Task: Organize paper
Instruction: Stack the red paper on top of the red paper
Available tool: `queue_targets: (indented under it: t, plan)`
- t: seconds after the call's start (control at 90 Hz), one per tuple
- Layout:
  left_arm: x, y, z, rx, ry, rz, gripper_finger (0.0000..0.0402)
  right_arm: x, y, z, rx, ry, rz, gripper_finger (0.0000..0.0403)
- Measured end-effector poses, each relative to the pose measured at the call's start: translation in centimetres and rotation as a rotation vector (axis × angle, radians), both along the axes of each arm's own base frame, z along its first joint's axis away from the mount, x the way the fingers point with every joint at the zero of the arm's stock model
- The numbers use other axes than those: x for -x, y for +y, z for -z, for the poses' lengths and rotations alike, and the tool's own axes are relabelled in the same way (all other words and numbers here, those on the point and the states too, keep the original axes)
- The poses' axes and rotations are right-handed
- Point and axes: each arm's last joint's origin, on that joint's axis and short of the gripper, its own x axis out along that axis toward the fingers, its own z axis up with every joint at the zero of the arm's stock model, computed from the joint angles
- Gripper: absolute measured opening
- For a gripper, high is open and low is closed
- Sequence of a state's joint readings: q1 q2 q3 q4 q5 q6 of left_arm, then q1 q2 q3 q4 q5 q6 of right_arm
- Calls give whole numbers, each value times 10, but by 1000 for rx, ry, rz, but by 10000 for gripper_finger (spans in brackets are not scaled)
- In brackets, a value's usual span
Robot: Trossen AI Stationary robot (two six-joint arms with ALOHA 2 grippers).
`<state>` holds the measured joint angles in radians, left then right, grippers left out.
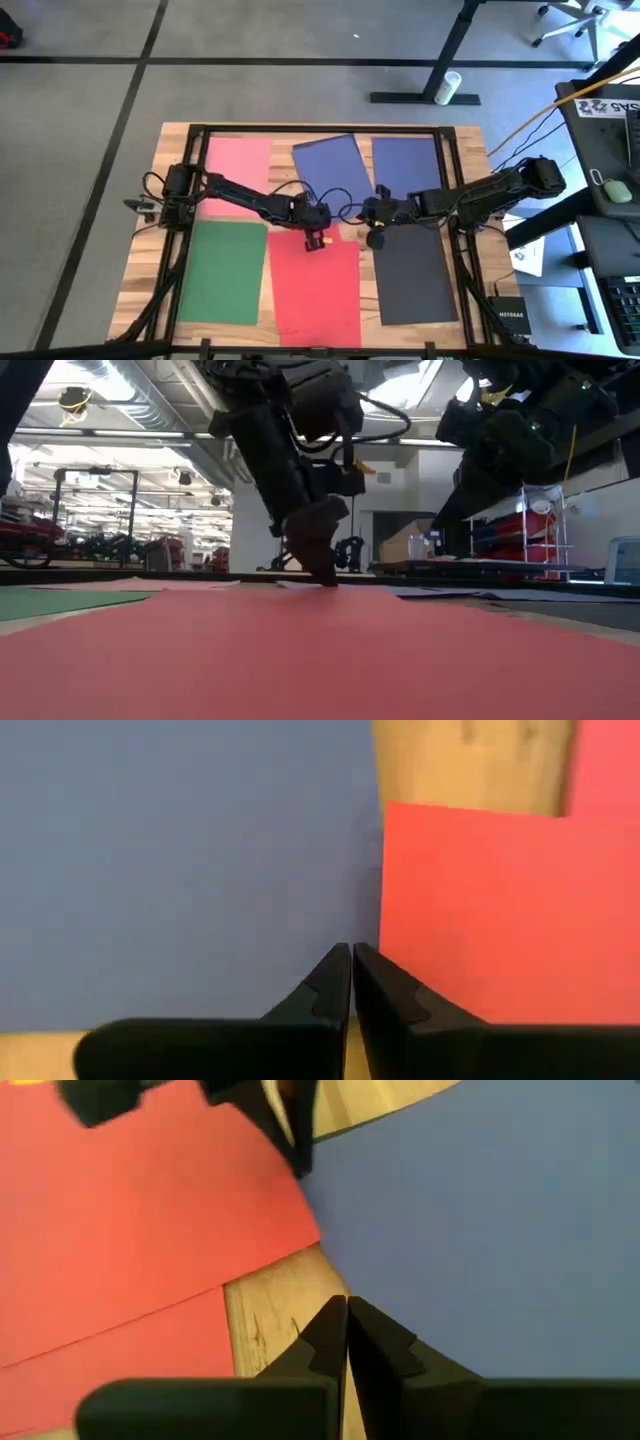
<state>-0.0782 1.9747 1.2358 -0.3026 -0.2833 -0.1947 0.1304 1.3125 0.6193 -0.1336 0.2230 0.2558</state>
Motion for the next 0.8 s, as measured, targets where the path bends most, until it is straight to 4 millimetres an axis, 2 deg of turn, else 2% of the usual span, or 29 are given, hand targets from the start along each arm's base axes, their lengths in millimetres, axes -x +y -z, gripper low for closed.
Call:
queue_targets:
  t: [0.311, 0.467, 0.611, 0.8]
  plan:
    - [-7, -11, -8, 36, -70, 46, 0, 0, 0, 0, 1, 4, 0, 1]
    - [-6, -20, -17, 22, 8, 73, 0, 0, 0, 0, 1, 4, 0, 1]
    - [9, -27, -27, -19, 166, 0, 0, 0, 0, 0, 1, 4, 0, 1]
    - [40, -22, -14, -40, 396, -199, 0, 0, 0, 0, 0, 3, 0, 1]
